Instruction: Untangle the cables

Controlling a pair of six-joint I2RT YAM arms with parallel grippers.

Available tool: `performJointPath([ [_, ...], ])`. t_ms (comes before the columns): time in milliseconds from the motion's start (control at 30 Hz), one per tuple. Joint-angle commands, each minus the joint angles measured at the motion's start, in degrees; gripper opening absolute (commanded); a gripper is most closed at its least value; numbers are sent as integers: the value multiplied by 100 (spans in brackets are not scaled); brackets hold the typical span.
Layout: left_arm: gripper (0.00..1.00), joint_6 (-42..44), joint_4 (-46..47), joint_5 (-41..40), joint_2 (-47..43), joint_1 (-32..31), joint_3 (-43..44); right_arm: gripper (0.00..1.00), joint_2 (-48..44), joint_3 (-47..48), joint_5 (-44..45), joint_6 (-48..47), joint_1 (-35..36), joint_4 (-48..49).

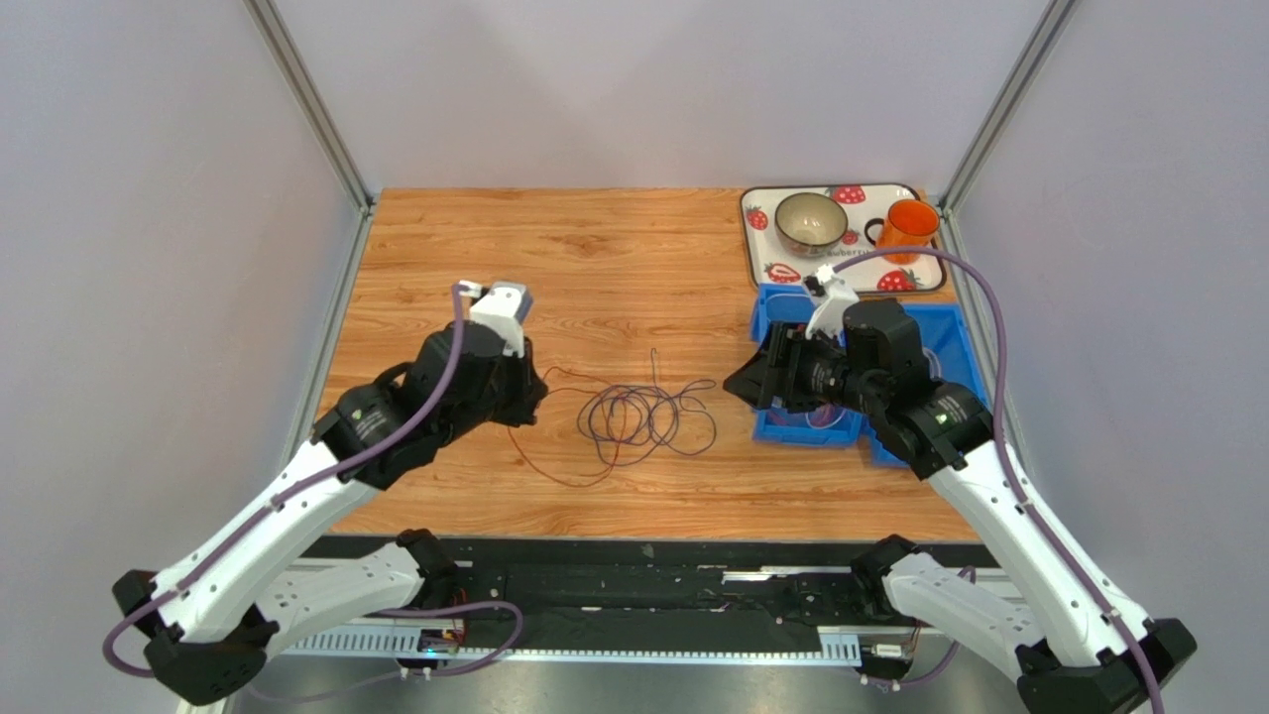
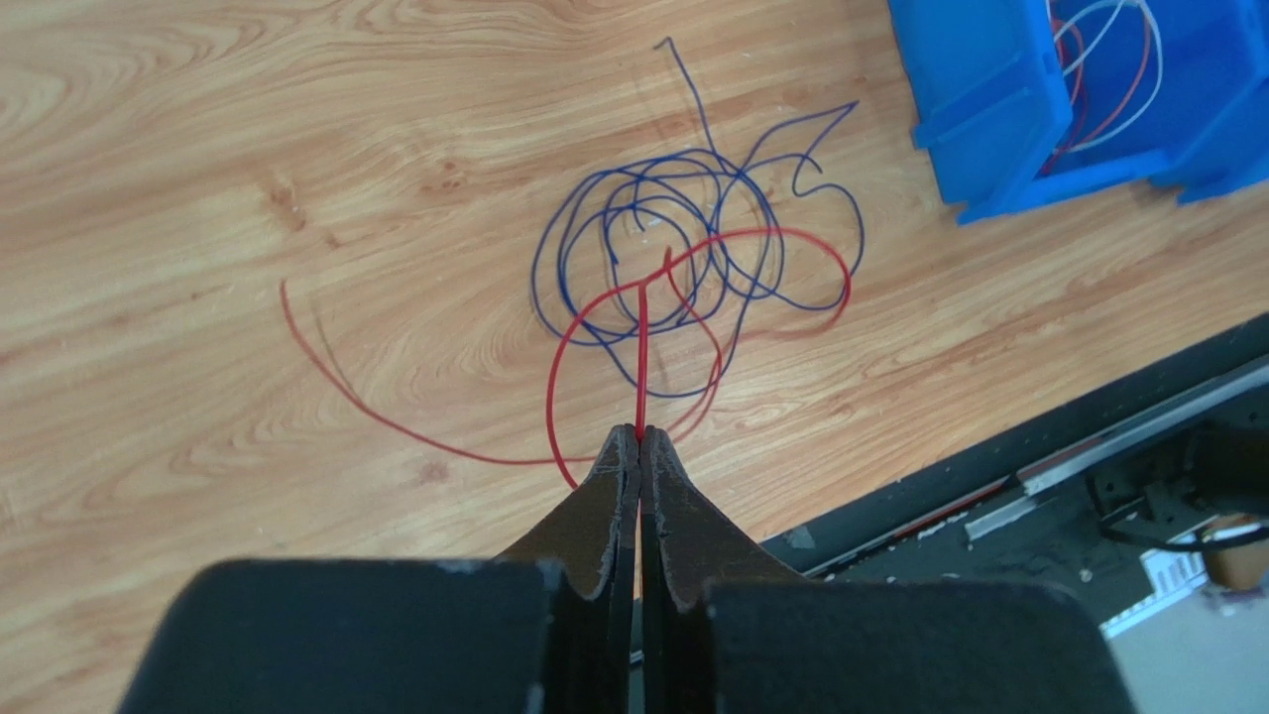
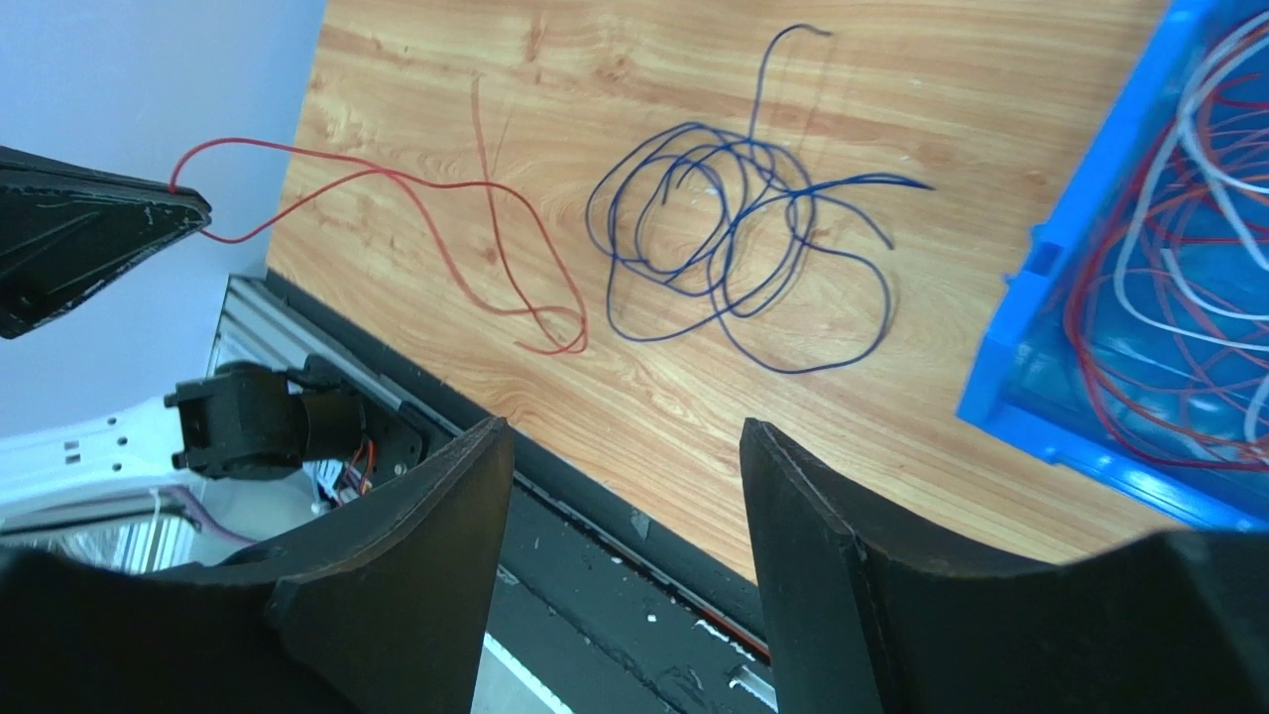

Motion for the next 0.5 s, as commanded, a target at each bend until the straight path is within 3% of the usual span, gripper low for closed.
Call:
performJointPath([
  [0,0,-788,-496,-510,-385,19,-607,62,321,16,-227,65,489,500],
  [233,0,-1904,-917,-1082,-97,150,-1373,62,1217,463,361,38,1570,422],
  [467,0,-1906,-795,-915,317,774,-1751,61,1903,693,626,82,2186,351],
])
